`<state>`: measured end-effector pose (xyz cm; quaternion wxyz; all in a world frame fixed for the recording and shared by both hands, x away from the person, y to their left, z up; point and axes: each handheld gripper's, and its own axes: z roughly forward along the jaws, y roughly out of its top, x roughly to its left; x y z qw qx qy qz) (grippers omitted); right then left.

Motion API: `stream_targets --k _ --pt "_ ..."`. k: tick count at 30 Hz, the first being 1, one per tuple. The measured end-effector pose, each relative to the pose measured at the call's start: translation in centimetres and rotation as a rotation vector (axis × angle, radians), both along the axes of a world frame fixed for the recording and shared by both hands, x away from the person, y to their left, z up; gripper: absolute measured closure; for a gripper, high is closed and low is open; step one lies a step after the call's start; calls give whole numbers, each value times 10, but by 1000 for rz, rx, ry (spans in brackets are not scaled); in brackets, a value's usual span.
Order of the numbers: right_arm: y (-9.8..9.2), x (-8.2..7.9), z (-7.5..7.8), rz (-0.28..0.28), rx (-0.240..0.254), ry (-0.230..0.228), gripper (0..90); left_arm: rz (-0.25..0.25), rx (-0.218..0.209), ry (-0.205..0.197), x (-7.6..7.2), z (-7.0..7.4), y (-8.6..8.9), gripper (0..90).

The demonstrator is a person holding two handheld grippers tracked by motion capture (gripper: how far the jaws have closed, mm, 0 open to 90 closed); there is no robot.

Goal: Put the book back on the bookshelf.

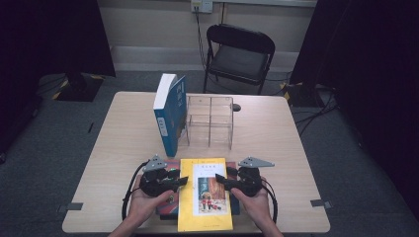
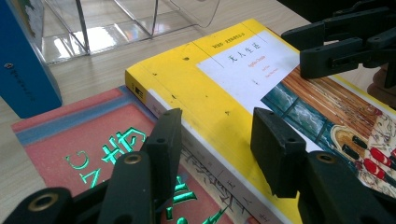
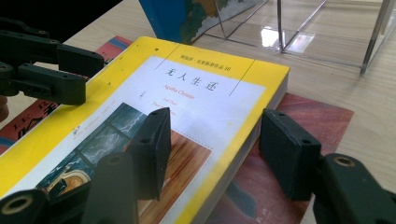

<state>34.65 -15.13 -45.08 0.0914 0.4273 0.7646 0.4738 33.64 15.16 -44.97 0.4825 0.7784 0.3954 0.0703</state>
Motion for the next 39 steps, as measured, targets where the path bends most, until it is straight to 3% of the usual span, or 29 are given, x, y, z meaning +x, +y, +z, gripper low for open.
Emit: stream_targets --k 14,23,29,32,39 --pt "-5 -7 7 -49 61 43 596 2 0 8 0 0 1 541" --pt "-5 -10 6 -59 56 59 596 2 -4 6 -1 -1 1 542" --pt "-5 -6 -1 -68 88 80 557 6 -10 11 -1 -1 1 542" --pt "-3 -6 -1 -73 79 67 541 5 -11 11 -1 -1 2 541" --pt "-6 -8 3 -86 102 92 603 4 -12 7 -1 -2 2 541"
